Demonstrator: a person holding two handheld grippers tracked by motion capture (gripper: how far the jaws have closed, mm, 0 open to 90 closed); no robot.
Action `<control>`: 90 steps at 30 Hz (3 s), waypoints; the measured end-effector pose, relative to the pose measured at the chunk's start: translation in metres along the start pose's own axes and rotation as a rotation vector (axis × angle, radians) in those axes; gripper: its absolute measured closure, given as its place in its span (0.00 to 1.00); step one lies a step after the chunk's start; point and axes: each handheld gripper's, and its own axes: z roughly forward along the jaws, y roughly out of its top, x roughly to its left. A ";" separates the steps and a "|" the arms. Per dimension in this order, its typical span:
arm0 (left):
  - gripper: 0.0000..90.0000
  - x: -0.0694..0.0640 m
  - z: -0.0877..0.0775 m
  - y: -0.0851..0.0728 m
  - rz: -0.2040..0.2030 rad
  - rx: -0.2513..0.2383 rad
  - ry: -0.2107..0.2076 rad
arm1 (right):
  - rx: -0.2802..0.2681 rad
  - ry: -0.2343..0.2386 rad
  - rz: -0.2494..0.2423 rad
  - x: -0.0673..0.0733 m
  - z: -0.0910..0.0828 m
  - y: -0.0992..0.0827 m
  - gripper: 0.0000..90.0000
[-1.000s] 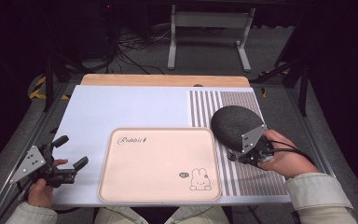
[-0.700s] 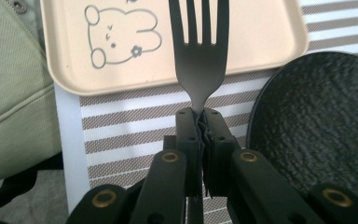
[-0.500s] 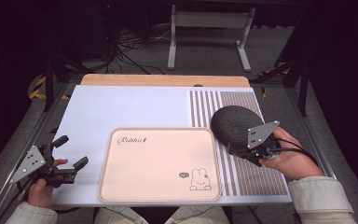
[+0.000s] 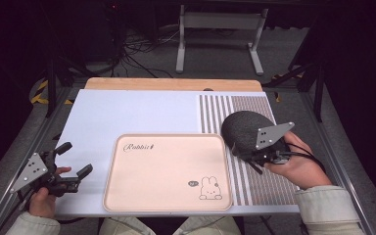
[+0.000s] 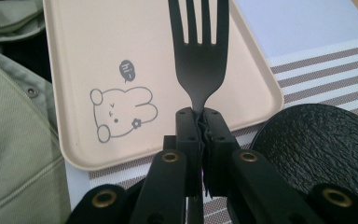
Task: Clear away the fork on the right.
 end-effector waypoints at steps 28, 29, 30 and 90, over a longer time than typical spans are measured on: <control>0.00 0.000 0.000 0.000 0.000 0.000 -0.005 | -0.029 -0.033 0.218 0.007 0.034 0.047 0.97; 0.00 0.000 0.000 0.000 0.001 0.000 -0.005 | -0.029 -0.037 0.223 0.007 0.036 0.049 0.97; 0.00 0.000 0.000 0.000 0.001 0.000 -0.004 | -0.026 -0.039 0.231 0.008 0.038 0.051 0.97; 0.00 0.000 -0.001 0.000 -0.006 -0.018 -0.003 | 0.137 -0.026 0.710 0.003 0.140 0.037 0.97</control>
